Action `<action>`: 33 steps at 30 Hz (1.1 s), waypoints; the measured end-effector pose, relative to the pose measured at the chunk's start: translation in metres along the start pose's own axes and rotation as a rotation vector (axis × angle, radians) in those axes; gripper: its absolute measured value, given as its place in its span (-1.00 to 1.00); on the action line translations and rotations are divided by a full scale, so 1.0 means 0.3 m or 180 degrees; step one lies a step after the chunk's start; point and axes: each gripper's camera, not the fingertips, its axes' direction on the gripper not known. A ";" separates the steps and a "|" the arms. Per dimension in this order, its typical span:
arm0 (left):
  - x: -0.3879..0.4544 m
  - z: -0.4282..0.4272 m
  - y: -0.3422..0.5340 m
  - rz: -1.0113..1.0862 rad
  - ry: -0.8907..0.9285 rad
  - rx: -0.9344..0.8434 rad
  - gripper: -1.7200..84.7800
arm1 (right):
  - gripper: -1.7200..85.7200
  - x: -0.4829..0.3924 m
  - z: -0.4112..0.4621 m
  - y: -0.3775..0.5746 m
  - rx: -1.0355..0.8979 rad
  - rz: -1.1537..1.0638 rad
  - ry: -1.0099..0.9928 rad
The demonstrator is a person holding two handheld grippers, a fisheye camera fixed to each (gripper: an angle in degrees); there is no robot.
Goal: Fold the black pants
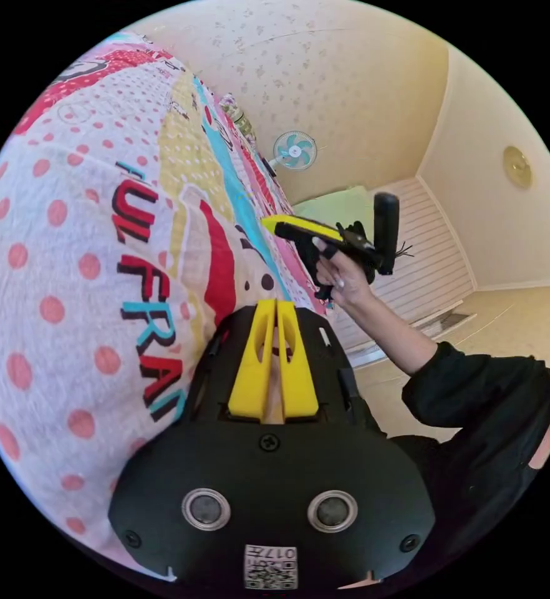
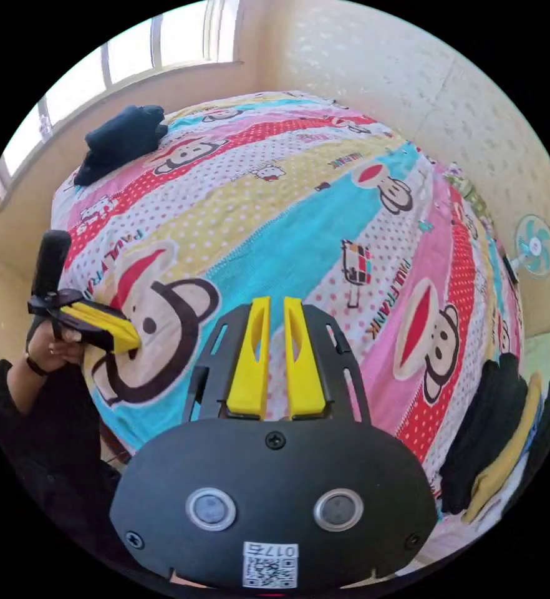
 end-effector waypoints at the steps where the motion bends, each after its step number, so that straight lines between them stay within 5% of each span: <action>1: 0.006 0.003 0.008 0.0015 -0.0034 0.0029 -0.98 | -0.92 -0.008 0.017 0.100 -0.0073 0.0004 0.0033; 8: 0.216 0.102 0.112 0.0758 -0.1274 0.0204 -0.97 | -0.94 -0.253 0.085 -0.005 -0.0241 -0.0284 0.0927; 14: 0.355 0.131 0.154 0.0726 -0.2668 0.1004 -0.78 | -0.93 -0.180 -0.013 -0.119 -0.0154 -0.0027 0.0377; 16: 0.259 0.202 0.142 0.0525 -0.2637 0.0555 -0.78 | -0.92 -0.131 -0.086 -0.159 -0.0089 0.0120 0.0125; 20: 0.215 0.200 0.146 0.0382 -0.2479 0.0559 -0.79 | -0.83 -0.106 -0.350 -0.170 0.0414 0.0094 0.0392; 24: 0.176 0.185 0.155 0.0272 -0.2288 0.0606 -0.82 | -0.76 0.110 -0.760 -0.226 0.0875 0.0355 0.2434; 27: 0.163 0.186 0.160 0.0252 -0.2250 0.0616 -0.83 | -0.72 0.375 -1.037 -0.248 0.0928 0.0305 0.2985; 33: 0.145 0.184 0.167 0.0244 -0.2215 0.0633 -0.84 | -0.64 1.067 -1.153 -0.179 -0.0440 0.1001 0.3303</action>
